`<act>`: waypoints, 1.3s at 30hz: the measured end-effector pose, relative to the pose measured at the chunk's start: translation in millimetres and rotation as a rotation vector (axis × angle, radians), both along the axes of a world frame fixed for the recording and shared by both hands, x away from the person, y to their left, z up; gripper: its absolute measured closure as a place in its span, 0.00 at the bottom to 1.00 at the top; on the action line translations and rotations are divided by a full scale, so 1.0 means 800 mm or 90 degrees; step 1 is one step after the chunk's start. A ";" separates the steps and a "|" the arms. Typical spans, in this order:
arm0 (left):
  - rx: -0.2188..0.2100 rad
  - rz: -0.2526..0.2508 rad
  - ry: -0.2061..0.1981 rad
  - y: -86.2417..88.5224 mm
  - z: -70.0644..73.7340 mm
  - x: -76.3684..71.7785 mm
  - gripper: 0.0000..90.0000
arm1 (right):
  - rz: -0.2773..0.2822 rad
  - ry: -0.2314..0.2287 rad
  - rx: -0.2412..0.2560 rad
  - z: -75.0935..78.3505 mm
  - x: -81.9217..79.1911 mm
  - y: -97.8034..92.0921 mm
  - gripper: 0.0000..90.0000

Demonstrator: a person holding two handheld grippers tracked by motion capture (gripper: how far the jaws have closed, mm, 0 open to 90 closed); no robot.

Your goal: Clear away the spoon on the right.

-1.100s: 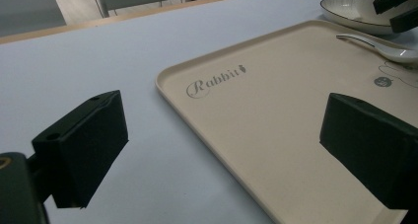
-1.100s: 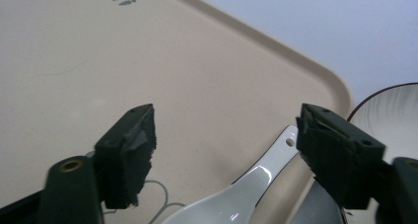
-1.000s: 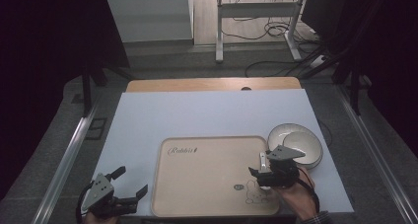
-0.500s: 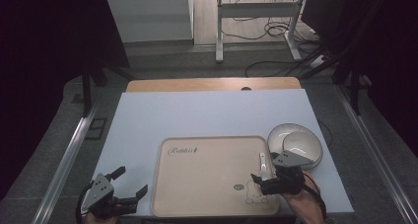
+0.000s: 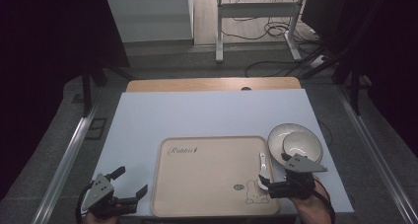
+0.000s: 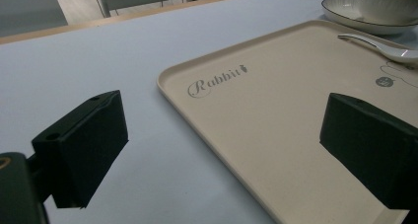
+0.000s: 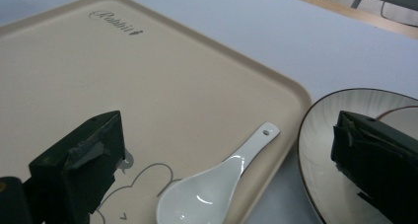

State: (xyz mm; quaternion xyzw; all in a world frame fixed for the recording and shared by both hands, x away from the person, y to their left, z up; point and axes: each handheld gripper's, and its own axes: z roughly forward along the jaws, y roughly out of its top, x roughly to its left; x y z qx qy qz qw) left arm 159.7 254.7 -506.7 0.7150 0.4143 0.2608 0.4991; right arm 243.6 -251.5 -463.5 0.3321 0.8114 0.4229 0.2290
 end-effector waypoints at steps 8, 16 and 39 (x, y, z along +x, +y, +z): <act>-0.001 0.003 -0.001 0.002 0.000 0.000 0.05 | -0.028 -0.028 0.013 0.005 -0.010 -0.015 0.00; -0.005 0.008 0.000 0.005 0.000 0.000 0.05 | -0.052 -0.048 0.021 0.007 -0.022 -0.032 0.00; -0.004 0.008 0.000 0.004 -0.001 0.000 0.05 | -0.119 -0.045 0.011 -0.024 -0.033 -0.073 0.00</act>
